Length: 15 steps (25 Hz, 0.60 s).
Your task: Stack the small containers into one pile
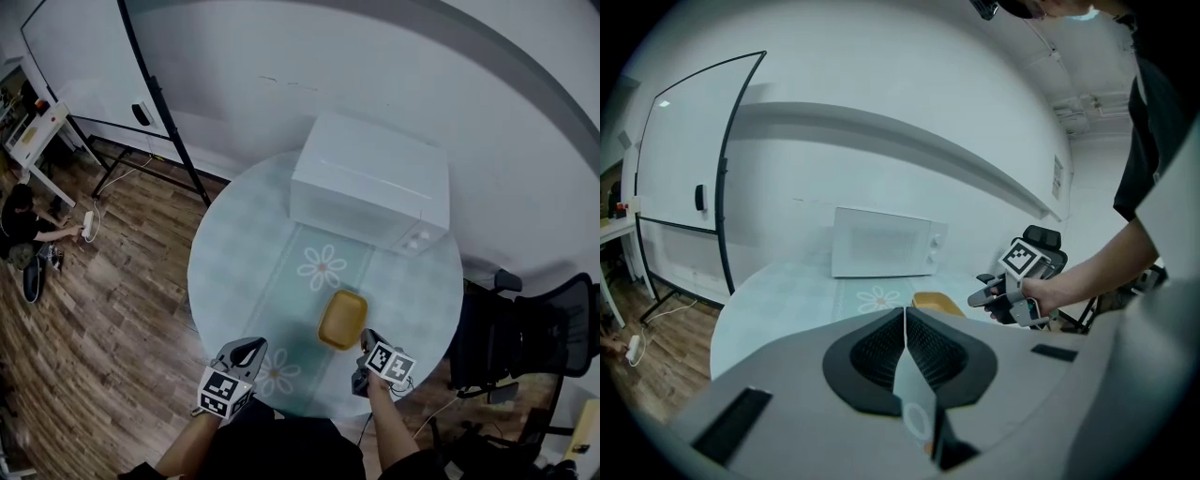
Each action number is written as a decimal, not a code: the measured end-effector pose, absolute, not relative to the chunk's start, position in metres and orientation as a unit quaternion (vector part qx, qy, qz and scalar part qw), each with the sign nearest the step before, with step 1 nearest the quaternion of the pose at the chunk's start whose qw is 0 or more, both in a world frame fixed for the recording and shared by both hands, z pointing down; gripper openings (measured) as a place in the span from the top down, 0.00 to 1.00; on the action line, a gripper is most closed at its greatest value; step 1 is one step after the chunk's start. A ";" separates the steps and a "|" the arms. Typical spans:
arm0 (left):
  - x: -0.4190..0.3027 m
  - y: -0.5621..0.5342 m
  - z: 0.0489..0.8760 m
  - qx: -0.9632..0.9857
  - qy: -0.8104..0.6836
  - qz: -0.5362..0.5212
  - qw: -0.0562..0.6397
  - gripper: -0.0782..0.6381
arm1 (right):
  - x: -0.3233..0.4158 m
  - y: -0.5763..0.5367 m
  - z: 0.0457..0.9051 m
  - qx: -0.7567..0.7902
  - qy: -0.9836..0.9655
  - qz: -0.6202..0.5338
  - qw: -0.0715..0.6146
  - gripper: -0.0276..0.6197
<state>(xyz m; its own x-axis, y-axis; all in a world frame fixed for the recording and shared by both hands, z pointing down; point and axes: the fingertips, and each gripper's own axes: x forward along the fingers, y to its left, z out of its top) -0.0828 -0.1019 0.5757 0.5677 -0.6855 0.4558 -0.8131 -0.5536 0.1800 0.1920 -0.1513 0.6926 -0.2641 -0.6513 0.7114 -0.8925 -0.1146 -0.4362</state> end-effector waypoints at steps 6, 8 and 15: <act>-0.058 -0.109 0.573 0.882 -0.403 0.168 0.179 0.87 | 0.170 -0.128 0.644 0.592 -0.711 0.355 0.130 0.92; -0.049 -0.109 0.571 0.887 -0.394 0.166 0.176 0.87 | 0.163 -0.119 0.631 0.592 -0.724 0.329 0.131 0.92; -0.034 -0.110 0.562 0.896 -0.380 0.157 0.164 0.87 | 0.131 -0.091 0.595 0.584 -0.762 0.244 0.135 0.92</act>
